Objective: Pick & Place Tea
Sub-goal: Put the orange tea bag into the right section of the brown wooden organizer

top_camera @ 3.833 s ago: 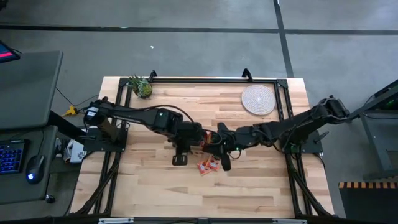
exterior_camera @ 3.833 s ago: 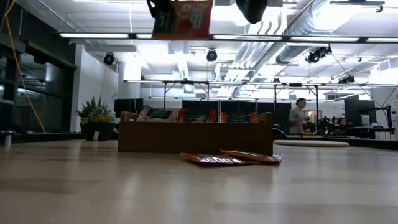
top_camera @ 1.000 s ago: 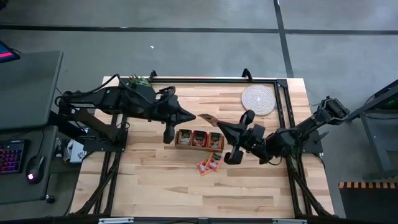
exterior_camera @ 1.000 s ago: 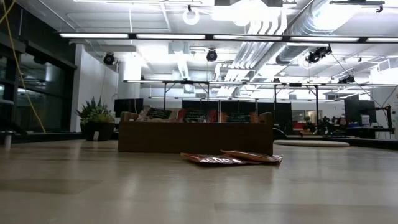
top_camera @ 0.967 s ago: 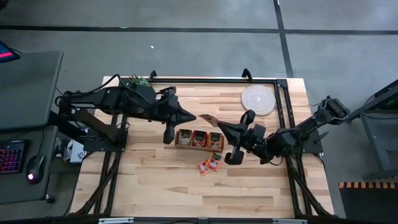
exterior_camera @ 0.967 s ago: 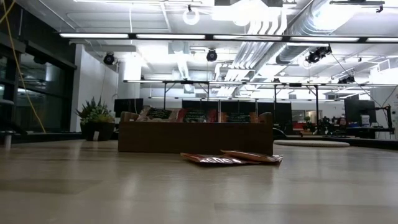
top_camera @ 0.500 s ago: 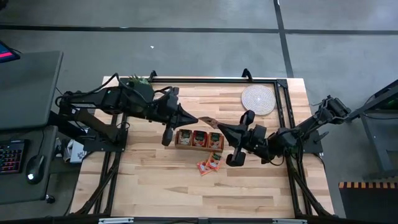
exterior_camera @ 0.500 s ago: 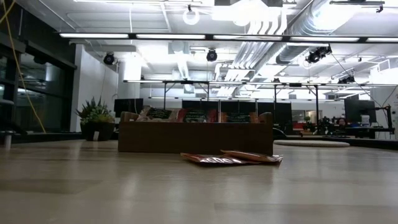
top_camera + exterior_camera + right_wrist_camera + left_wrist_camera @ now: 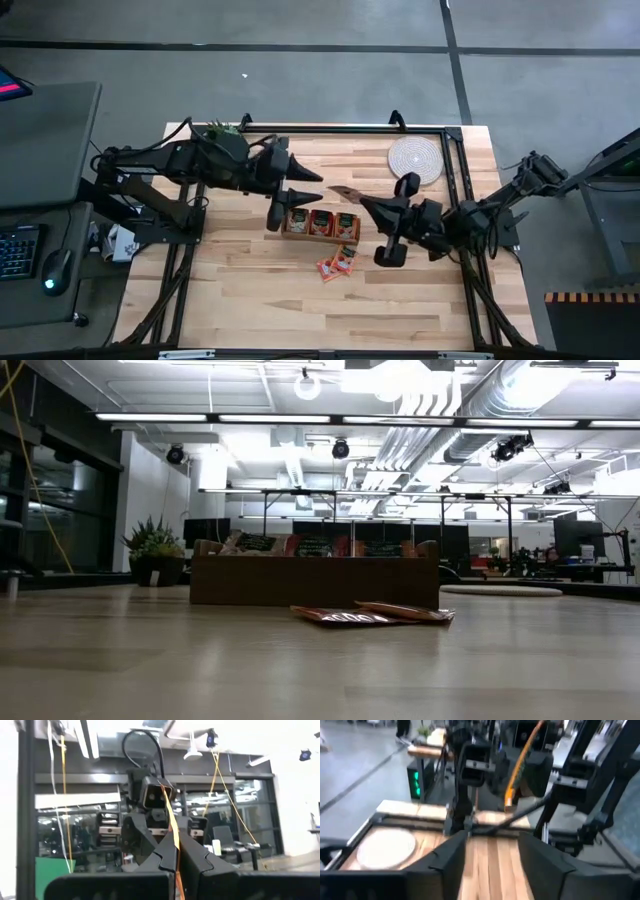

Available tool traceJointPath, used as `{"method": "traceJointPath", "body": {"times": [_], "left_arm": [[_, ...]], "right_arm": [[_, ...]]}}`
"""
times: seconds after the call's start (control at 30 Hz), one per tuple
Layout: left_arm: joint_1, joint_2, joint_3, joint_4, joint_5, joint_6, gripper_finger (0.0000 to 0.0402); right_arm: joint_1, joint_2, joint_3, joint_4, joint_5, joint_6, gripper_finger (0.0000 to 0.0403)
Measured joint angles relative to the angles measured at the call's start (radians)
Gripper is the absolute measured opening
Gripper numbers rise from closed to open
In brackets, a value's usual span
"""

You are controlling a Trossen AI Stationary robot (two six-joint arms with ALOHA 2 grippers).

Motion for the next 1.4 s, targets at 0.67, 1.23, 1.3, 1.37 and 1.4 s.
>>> {"method": "traceJointPath", "body": {"times": [0.67,1.23,1.3,1.37,1.4], "left_arm": [[0.001,0.090,0.005,0.389,0.033,0.000,0.0221],[0.020,0.158,0.000,0.566,-0.008,-0.016,0.0206],[0.020,0.157,0.000,0.568,-0.008,-0.015,0.0180],[0.020,0.156,0.000,0.567,-0.008,-0.015,0.0142],[0.020,0.156,0.000,0.565,-0.008,-0.015,0.0121]], "right_arm": [[-0.076,-0.043,0.003,0.104,-0.229,-0.036,0.0000],[-0.088,-0.043,0.003,0.077,-0.255,0.000,0.0000],[-0.088,-0.043,0.003,0.077,-0.255,0.000,0.0000],[-0.089,-0.043,0.003,0.078,-0.254,0.000,0.0000],[-0.089,-0.043,0.003,0.077,-0.251,0.000,0.0000]]}}
